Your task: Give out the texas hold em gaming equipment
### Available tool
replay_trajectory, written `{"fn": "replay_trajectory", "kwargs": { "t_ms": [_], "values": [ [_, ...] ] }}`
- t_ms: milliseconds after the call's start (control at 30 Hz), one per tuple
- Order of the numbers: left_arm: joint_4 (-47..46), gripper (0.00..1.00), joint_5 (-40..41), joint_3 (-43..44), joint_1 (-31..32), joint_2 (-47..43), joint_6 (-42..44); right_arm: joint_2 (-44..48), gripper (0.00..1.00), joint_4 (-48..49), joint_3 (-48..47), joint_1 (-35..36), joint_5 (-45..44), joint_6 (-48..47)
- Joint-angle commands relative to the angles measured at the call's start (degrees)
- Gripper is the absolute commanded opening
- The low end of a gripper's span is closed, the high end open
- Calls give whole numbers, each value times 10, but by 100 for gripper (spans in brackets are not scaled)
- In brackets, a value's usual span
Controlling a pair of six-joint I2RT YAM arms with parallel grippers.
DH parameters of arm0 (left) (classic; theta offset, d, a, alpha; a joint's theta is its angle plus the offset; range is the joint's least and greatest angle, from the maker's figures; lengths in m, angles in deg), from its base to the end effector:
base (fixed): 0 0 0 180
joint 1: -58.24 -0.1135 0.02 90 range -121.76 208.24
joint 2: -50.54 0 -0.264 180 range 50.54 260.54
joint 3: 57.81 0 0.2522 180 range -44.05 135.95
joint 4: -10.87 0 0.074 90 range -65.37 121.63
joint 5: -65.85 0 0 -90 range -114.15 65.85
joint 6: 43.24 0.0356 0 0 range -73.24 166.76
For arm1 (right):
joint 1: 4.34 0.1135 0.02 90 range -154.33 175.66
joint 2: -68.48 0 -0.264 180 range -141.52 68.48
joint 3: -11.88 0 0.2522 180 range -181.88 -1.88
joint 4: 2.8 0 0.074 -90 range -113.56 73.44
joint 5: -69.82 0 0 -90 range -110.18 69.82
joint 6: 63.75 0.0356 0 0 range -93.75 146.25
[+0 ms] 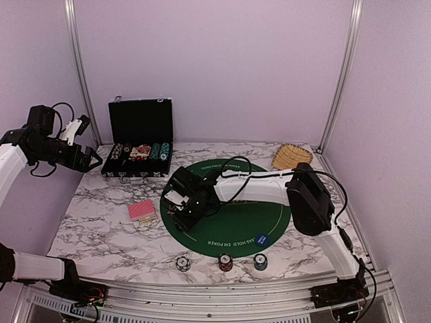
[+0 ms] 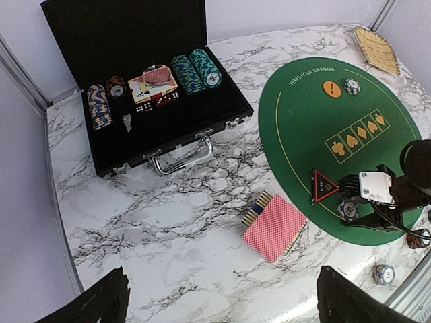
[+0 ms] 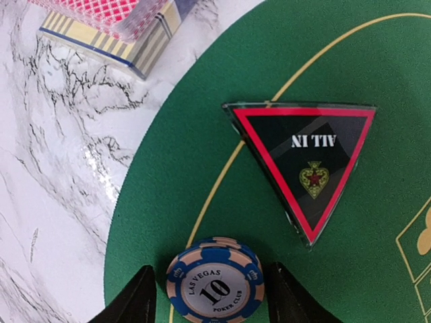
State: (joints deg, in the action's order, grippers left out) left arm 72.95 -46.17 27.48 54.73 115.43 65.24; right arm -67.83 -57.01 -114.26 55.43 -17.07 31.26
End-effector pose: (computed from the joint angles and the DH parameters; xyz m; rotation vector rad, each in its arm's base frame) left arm 0.2247 0.0004 0.3693 0.4850 2.1925 -0.2359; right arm 0.2533 0.4386 0.1526 -1.2868 2.4474 0.4002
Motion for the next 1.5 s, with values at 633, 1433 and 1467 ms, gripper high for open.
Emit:
{"fn": "replay_trajectory", "kwargs": {
  "t_ms": [633, 1433, 1467],
  "values": [
    [19, 99, -7, 18, -2, -7, 4, 179, 78, -68, 112, 106, -17, 6],
    [23, 99, -6, 26, -3, -5, 4, 121, 82, -23, 139, 134, 38, 9],
    [23, 99, -6, 26, -2, -4, 5, 119, 81, -23, 140, 134, 38, 9]
  ]
}}
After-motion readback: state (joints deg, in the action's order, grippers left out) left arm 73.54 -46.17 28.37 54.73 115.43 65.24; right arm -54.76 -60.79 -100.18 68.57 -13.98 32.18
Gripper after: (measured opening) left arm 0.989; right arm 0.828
